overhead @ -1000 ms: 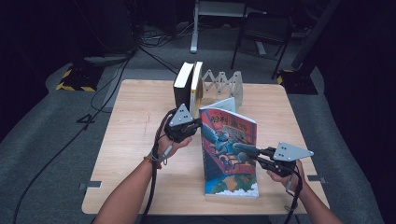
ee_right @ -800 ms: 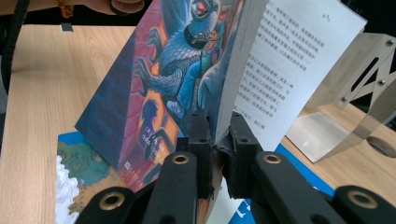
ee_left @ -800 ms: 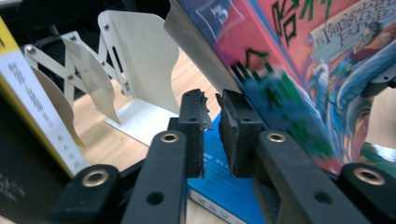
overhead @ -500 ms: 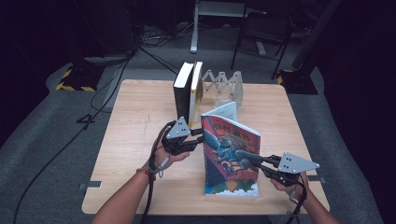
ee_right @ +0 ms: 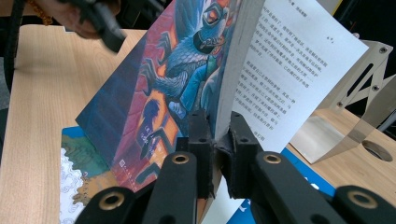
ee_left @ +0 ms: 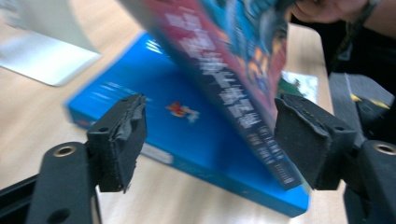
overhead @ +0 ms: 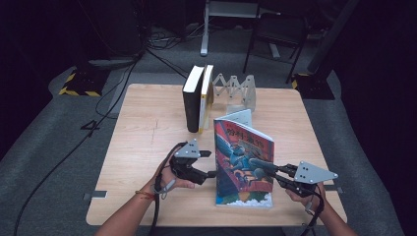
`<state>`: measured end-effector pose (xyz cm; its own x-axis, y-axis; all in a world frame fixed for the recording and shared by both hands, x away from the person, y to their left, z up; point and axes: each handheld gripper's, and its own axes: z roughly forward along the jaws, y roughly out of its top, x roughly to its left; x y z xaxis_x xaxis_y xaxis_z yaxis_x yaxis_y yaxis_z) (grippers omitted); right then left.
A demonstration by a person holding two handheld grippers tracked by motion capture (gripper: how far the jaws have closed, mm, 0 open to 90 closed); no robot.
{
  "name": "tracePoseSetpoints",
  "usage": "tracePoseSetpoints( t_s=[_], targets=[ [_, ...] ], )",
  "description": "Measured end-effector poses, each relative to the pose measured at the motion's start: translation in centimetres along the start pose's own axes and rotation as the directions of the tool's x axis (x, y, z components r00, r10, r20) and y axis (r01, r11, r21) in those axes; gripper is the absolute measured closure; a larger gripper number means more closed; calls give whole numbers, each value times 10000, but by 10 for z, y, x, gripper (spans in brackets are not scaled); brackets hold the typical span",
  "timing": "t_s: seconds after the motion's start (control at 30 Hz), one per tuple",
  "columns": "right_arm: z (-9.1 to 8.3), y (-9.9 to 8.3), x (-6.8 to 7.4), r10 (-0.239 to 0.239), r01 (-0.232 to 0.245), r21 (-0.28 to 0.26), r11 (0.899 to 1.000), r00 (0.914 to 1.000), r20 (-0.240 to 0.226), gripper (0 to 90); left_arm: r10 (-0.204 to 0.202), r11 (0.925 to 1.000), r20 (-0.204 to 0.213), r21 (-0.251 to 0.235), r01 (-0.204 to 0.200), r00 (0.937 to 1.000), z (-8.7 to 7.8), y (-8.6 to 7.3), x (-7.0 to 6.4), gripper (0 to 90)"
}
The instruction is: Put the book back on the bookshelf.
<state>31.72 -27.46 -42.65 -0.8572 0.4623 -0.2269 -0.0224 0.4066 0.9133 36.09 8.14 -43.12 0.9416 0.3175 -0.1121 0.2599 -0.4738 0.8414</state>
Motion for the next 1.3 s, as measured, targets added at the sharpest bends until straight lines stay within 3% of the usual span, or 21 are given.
tracePoseSetpoints(
  t_s=[0.07,0.2,0.3,0.37,0.43,0.5,0.53,0.6,0.67,0.83,1.1,1.2,1.3],
  targets=[
    [1,0,0,-31,31,14,10000,10000,22,828,-54,9998,65,170,53,10000,9,1,-1,241],
    [1,-1,-1,-20,20,18,10000,10000,0,823,-364,9992,86,-135,365,9993,16,4,1,241],
    [2,-1,-1,-20,20,45,10000,10000,-10,817,-454,9974,-178,-564,443,9988,18,11,2,296],
    [3,-1,-1,-48,48,89,9999,10000,14,814,-650,9955,-601,-735,606,9961,20,17,6,281],
    [4,-1,-1,-66,66,118,9999,10000,-13,813,-1061,9883,-914,-1197,948,9902,19,22,14,352],
    [4,0,0,-95,95,126,9999,10000,-19,813,-1561,9758,-628,-1645,1440,9857,16,29,25,413],
    [4,2,0,-232,232,161,9996,9997,-5,813,-1624,9732,-625,-1749,1494,9847,16,32,26,445],
    [4,4,0,-260,259,93,9996,9996,54,816,-1388,9734,-575,-1916,1255,9886,13,40,28,469],
    [3,5,-3,-255,254,38,9997,9994,226,818,-1314,9676,-438,-2229,1185,9904,8,46,27,528],
    [-1,7,-11,-39,50,-147,9999,9976,694,823,-632,9671,-673,-2506,444,9957,1,60,20,655],
    [3,9,-16,89,-90,-1,10000,9939,1101,823,165,9665,-1408,-2514,-519,9899,-4,71,8,719],
    [8,6,-17,201,-228,218,9995,9929,1169,805,595,9657,-1537,-2413,-959,9863,-4,70,2,731],
    [7,6,-20,436,-448,56,9990,9902,1329,756,816,9632,-1435,-2429,-1150,9863,-4,68,-2,733]
  ],
)
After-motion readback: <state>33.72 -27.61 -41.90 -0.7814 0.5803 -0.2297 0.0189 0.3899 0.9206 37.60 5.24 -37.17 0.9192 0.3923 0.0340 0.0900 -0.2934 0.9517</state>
